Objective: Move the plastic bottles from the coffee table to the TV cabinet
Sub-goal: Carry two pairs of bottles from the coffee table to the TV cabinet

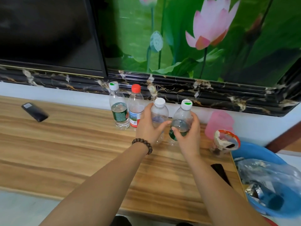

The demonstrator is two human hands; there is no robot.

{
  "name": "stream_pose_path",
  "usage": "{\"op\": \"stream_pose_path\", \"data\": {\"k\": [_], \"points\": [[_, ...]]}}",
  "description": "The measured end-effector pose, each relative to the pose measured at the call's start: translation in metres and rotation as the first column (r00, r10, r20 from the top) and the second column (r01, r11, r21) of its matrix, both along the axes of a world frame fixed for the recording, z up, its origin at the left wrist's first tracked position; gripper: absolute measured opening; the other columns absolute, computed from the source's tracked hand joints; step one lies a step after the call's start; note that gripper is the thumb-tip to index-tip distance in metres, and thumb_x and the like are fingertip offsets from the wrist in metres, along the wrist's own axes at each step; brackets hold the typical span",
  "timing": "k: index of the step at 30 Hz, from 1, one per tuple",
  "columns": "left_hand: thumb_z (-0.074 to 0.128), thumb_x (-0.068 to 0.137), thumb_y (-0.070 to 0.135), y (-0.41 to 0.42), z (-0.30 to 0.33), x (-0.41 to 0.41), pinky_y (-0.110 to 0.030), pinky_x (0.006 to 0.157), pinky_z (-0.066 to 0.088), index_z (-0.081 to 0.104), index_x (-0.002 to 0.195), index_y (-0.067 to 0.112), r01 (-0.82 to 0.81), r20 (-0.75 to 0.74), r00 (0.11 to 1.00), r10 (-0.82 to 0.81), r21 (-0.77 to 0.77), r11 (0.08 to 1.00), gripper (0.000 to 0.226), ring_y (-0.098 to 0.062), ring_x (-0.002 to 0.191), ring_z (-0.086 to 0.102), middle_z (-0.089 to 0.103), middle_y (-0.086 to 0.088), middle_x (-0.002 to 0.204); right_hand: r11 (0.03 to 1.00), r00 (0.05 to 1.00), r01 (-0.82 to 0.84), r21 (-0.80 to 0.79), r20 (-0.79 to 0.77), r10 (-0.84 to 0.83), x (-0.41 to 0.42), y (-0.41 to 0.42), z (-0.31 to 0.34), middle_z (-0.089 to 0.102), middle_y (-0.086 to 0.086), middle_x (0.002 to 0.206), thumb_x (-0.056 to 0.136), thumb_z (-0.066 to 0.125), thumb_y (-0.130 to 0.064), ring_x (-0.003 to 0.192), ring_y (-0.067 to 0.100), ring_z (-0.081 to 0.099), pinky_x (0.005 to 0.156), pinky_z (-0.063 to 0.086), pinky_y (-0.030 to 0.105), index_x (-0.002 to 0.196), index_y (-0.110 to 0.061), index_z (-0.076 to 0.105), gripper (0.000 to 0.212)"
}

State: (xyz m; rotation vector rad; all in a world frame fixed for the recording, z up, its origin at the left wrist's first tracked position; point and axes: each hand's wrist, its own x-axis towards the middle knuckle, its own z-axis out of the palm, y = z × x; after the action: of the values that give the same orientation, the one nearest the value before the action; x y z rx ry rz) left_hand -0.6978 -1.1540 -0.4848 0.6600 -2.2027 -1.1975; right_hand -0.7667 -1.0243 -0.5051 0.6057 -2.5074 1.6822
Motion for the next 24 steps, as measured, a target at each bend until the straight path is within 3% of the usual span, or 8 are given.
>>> {"op": "stream_pose_path", "data": {"k": [5, 10, 14, 16, 24], "points": [[0.076, 0.072, 0.044, -0.001, -0.011, 0.001, -0.038, 0.095, 0.051, 0.017, 0.147, 0.022, -0.033, 0.088, 0.996, 0.029, 0.038, 0.999, 0.098, -0.019, 0.119, 0.056, 0.050, -0.002, 0.140, 1.000, 1.000, 0.006, -0.004, 0.027, -0.006, -0.001, -0.002, 0.001, 0.045, 0.001, 0.134, 0.076, 0.077, -0.020, 0.118, 0.009, 0.043, 0.101, 0.039, 0.029, 0.142, -0.026, 0.030, 0.081], [0.080, 0.070, 0.036, -0.002, -0.021, 0.002, -0.040, 0.096, 0.050, 0.024, 0.143, 0.016, -0.046, 0.135, 0.990, 0.041, 0.036, 0.998, 0.094, -0.020, 0.120, 0.056, 0.052, -0.002, 0.136, 0.999, 0.994, 0.031, -0.033, 0.107, -0.027, -0.001, -0.003, -0.002, 0.045, 0.004, 0.138, 0.072, 0.080, -0.025, 0.128, 0.017, 0.044, 0.103, 0.036, 0.028, 0.147, -0.028, 0.019, 0.097], [0.080, 0.070, 0.039, 0.006, -0.039, 0.012, -0.031, 0.094, 0.047, 0.025, 0.143, 0.012, -0.089, 0.217, 0.973, 0.082, 0.026, 0.996, 0.095, -0.022, 0.120, 0.054, 0.049, -0.006, 0.137, 0.999, 0.985, 0.046, -0.010, 0.166, -0.044, 0.006, 0.004, -0.014, 0.027, 0.006, 0.154, 0.067, 0.084, -0.031, 0.142, 0.022, 0.029, 0.110, 0.027, 0.033, 0.151, -0.026, 0.008, 0.114], [0.078, 0.072, 0.039, 0.012, -0.050, 0.016, -0.033, 0.092, 0.047, 0.026, 0.142, 0.011, -0.120, 0.280, 0.954, 0.111, 0.017, 0.993, 0.091, -0.024, 0.120, 0.054, 0.046, -0.008, 0.141, 0.998, 0.973, 0.051, 0.036, 0.222, -0.057, 0.011, 0.007, -0.024, 0.020, 0.005, 0.158, 0.066, 0.085, -0.031, 0.144, 0.025, 0.024, 0.112, 0.027, 0.038, 0.152, -0.027, 0.006, 0.117], [0.070, 0.080, 0.043, 0.016, -0.062, 0.002, -0.034, 0.088, 0.049, 0.043, 0.135, 0.014, -0.200, 0.383, 0.906, 0.181, 0.010, 0.980, 0.069, -0.023, 0.112, 0.059, 0.058, -0.006, 0.130, 0.991, 0.962, 0.085, 0.102, 0.250, -0.108, 0.008, 0.003, -0.049, 0.036, 0.006, 0.150, 0.069, 0.083, -0.026, 0.132, 0.025, 0.045, 0.106, 0.042, 0.040, 0.148, -0.025, 0.020, 0.101]]}}
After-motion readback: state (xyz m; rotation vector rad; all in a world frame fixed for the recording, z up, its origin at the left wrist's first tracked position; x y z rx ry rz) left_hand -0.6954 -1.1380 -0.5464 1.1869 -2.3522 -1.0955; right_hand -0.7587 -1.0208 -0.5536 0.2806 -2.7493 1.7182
